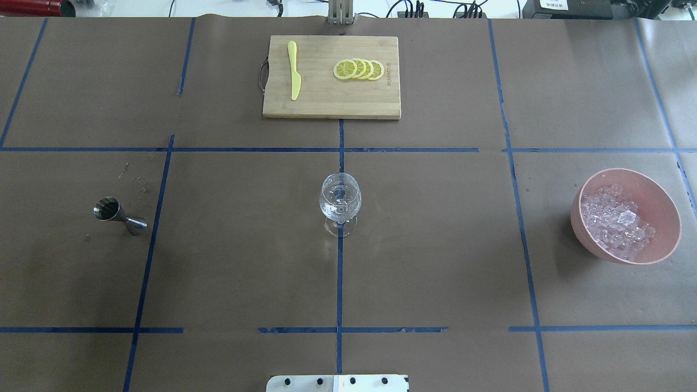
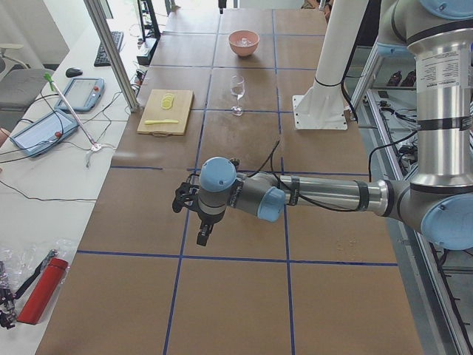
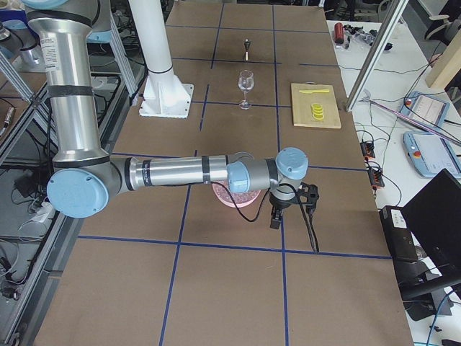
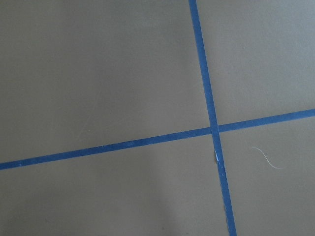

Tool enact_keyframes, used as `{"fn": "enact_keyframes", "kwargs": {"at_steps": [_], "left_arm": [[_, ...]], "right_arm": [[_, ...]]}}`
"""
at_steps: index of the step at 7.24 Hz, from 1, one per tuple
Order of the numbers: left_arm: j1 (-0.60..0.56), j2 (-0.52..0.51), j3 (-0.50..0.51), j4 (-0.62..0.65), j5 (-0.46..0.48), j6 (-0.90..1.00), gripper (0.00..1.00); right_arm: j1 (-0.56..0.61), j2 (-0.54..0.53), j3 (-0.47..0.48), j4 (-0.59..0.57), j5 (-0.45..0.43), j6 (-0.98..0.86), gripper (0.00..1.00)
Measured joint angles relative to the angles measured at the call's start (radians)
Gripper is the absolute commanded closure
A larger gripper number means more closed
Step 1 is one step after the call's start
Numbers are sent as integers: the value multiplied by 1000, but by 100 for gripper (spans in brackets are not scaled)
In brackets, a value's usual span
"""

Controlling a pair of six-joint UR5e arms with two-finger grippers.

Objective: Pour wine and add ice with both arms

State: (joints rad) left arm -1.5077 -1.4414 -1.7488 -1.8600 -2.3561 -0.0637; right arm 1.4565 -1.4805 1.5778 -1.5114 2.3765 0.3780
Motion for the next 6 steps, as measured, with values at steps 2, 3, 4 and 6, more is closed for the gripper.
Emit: {"fn": "enact_keyframes", "kwargs": {"at_steps": [2, 3, 4, 6], "left_arm": [[5, 8, -7, 3, -3, 3, 0], [7, 13, -3, 3, -5, 2, 0], [8, 23, -1, -1, -7, 2, 0], [22, 38, -4, -36, -11, 3, 0]], "right_arm": [[2, 2, 4, 0, 0, -1, 0], [2, 3, 5, 0, 0, -1, 0], [2, 3, 5, 0, 0, -1, 0], [2, 3, 6, 0, 0, 0, 0]]}}
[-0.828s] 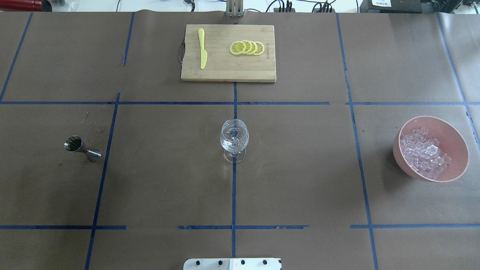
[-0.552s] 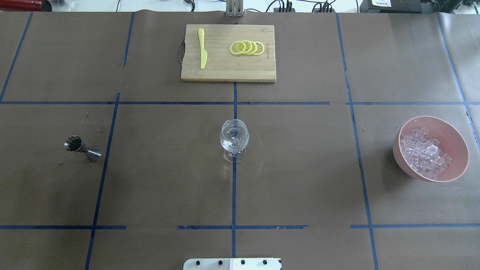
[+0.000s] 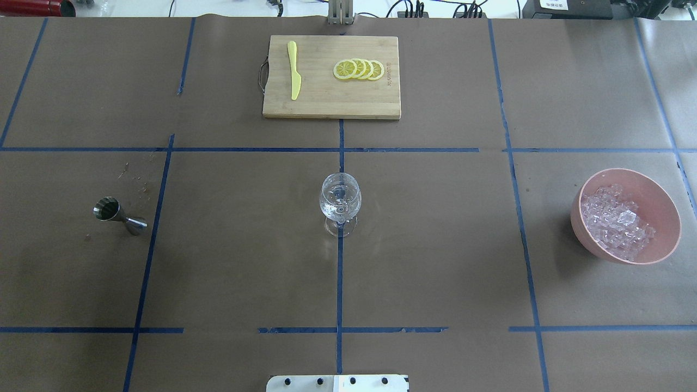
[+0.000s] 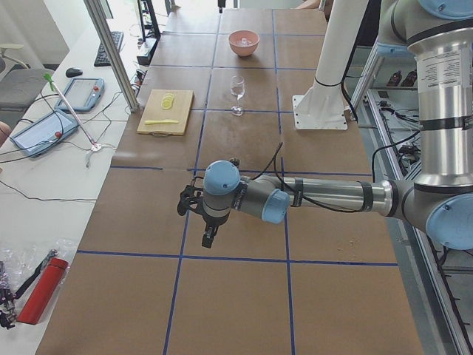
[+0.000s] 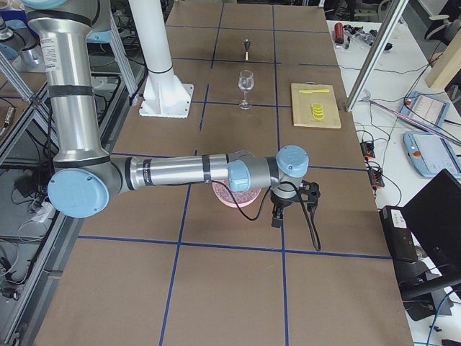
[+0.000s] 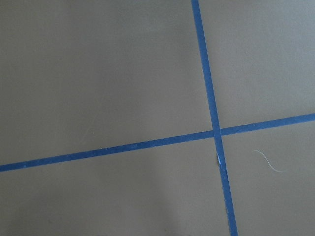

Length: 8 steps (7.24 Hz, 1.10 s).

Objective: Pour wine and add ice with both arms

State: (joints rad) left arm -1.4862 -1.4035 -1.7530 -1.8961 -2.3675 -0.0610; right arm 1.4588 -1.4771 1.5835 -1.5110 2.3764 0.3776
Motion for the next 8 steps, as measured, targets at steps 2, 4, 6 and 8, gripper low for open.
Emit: {"fn": "enact_keyframes", "kwargs": {"at_steps": [2, 4, 6, 8], "left_arm": [[36, 6, -11, -62, -17, -3, 0], [50, 14, -10, -177, -11, -71, 0], [121, 107, -3, -558, 144, -324, 0], [281, 189, -1, -804, 378, -496, 2]], "right_arm": [[0, -3, 8, 0, 3, 3, 0], [0, -13, 26, 0, 5, 8, 0], [0, -16, 34, 0, 7, 10, 0], [0, -15, 38, 0, 7, 10, 0]]}}
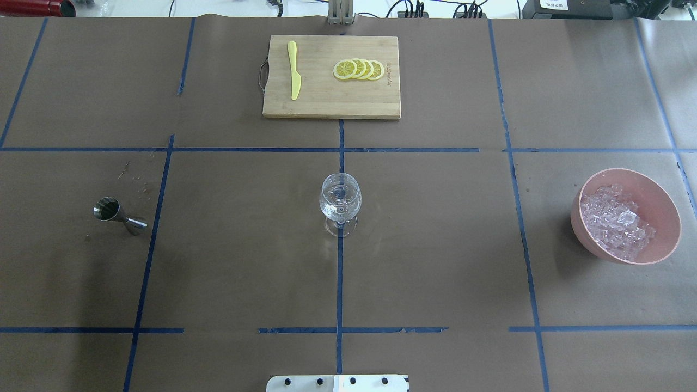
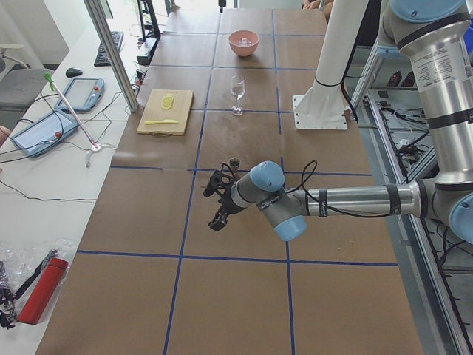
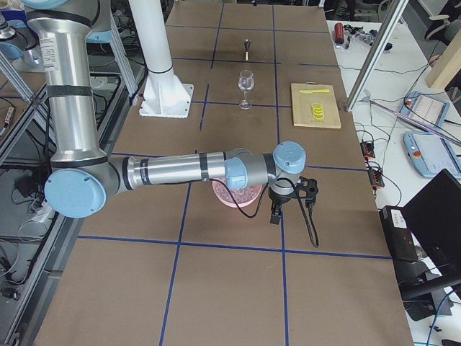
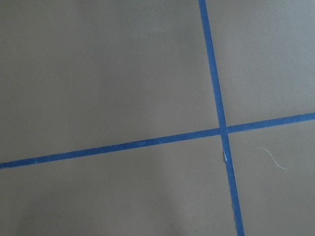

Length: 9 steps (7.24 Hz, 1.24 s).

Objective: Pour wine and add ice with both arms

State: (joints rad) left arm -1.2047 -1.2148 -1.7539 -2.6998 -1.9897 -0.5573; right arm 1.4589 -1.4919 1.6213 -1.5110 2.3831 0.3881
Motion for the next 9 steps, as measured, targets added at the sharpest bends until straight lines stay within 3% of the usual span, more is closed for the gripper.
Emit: {"fn": "enact_keyframes", "kwargs": {"at_steps": [2, 5, 9], "left_arm": [[150, 64, 0, -158, 218, -154, 3], [512, 127, -1, -246, 620, -485, 4], [864, 231, -3, -310, 967, -793, 3]], "right_arm": [[0, 0, 3, 0, 1, 0, 0], [0, -1, 7, 0, 1, 0, 0], [0, -3, 19, -1, 2, 0, 0]]}}
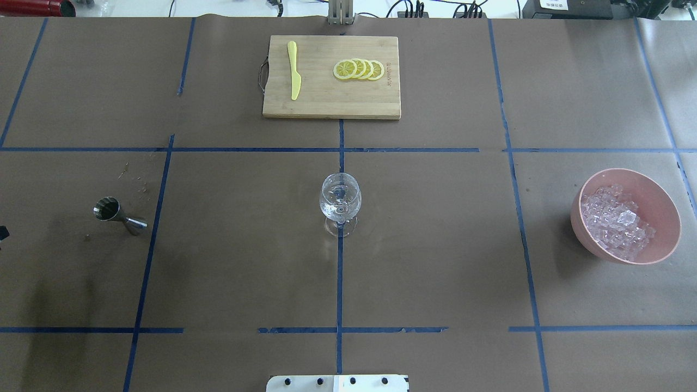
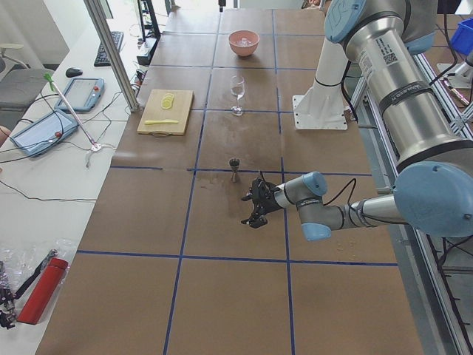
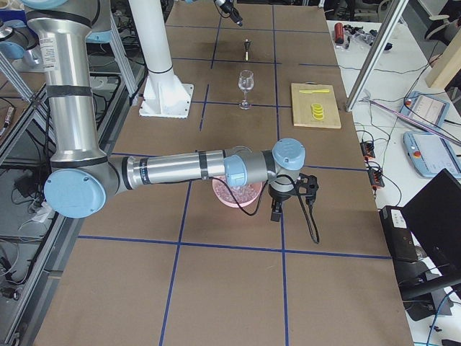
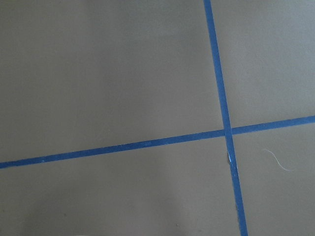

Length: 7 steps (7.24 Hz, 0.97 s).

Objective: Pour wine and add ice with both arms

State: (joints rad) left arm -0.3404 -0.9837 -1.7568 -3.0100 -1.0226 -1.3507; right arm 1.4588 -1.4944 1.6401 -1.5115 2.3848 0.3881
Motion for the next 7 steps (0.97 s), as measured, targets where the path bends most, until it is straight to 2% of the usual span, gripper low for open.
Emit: {"fn": "enact_keyframes", "kwargs": {"at_steps": [3, 5, 7], "left_arm": [[268, -3, -5, 2, 342, -11, 3], [352, -52, -11, 19, 474, 71, 2], [392, -154, -13, 140, 559, 97, 2]], "right_arm": [[0, 0, 2, -1, 0, 0, 0], [0, -1, 0, -1, 1, 0, 0], [0, -1, -4, -1, 2, 0, 0]]}}
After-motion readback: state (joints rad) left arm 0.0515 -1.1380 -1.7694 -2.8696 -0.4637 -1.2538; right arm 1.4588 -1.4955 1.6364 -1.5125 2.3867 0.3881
